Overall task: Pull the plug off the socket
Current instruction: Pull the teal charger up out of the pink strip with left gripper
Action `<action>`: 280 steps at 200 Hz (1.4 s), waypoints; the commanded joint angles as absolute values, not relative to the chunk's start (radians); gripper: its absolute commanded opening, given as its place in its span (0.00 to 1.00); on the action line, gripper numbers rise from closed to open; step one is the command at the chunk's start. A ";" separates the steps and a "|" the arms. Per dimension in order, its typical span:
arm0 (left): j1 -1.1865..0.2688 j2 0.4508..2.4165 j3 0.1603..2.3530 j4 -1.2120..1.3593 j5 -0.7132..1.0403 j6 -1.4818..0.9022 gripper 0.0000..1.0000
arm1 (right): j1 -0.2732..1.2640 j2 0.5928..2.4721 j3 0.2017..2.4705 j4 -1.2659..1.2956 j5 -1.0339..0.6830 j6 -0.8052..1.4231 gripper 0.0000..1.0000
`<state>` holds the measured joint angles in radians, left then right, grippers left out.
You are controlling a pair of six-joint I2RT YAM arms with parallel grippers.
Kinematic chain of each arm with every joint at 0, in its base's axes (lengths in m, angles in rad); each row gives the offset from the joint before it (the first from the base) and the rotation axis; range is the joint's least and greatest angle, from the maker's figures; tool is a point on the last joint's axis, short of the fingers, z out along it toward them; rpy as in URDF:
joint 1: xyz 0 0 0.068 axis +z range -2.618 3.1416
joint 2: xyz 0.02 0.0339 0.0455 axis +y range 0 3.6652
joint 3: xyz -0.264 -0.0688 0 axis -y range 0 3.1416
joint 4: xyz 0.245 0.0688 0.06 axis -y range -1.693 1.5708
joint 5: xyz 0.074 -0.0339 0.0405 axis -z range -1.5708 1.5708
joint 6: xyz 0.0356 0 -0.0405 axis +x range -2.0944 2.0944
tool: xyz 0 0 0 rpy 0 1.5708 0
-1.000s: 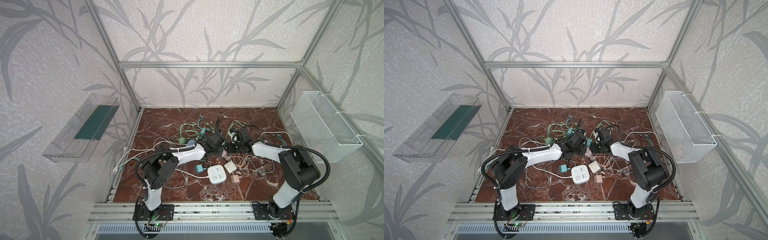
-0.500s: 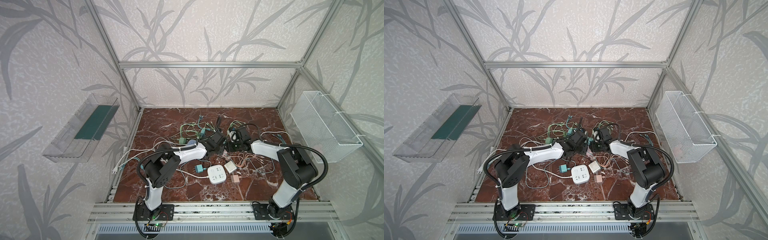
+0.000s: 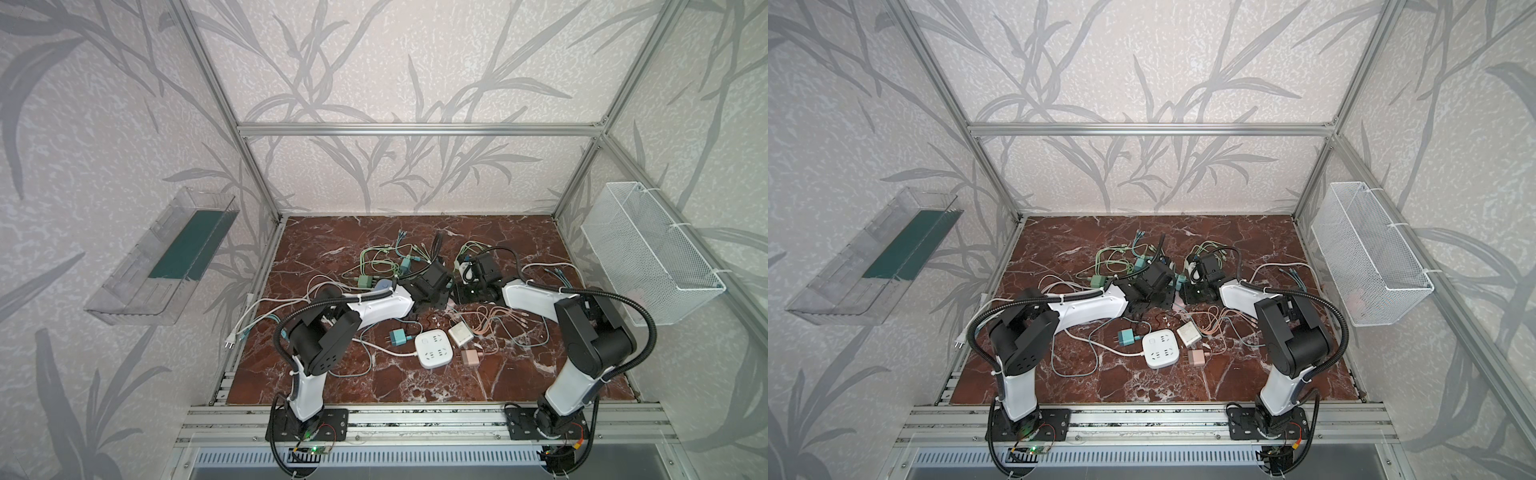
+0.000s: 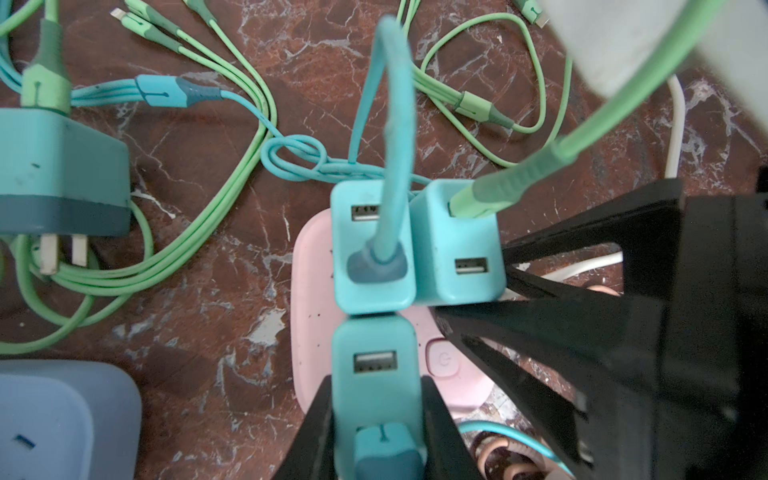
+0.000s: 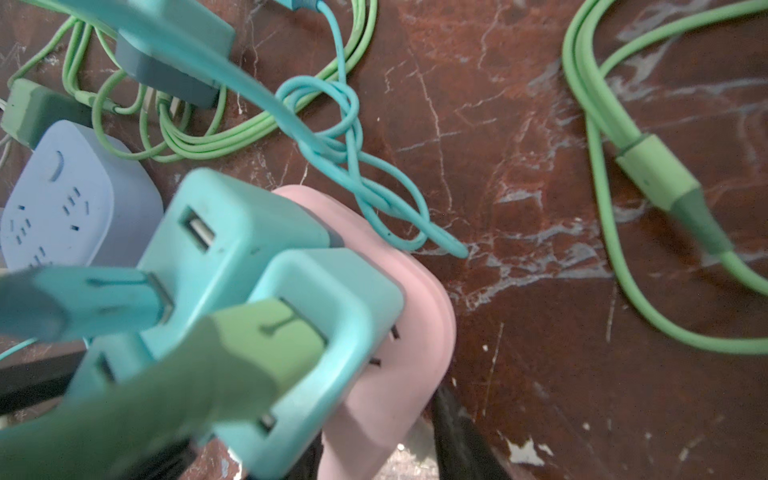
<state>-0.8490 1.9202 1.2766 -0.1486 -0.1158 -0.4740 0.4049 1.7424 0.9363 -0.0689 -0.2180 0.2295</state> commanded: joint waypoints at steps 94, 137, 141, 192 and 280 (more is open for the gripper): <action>-0.859 1.827 1.288 -0.058 -0.153 -0.505 0.24 | 0.403 1.759 0.888 -0.144 -0.180 0.190 0.41; -0.861 1.811 1.280 -0.062 -0.167 -0.503 0.24 | 0.402 1.756 0.885 -0.143 -0.181 0.190 0.41; -0.861 1.809 1.277 -0.061 -0.169 -0.502 0.23 | 0.402 1.756 0.885 -0.143 -0.180 0.188 0.40; -0.864 1.798 1.271 -0.054 -0.177 -0.503 0.24 | 0.402 1.749 0.885 -0.148 -0.170 0.184 0.40; -0.862 1.720 1.135 -0.012 -0.200 -0.507 0.25 | 0.400 1.713 0.874 -0.114 -0.194 0.175 0.44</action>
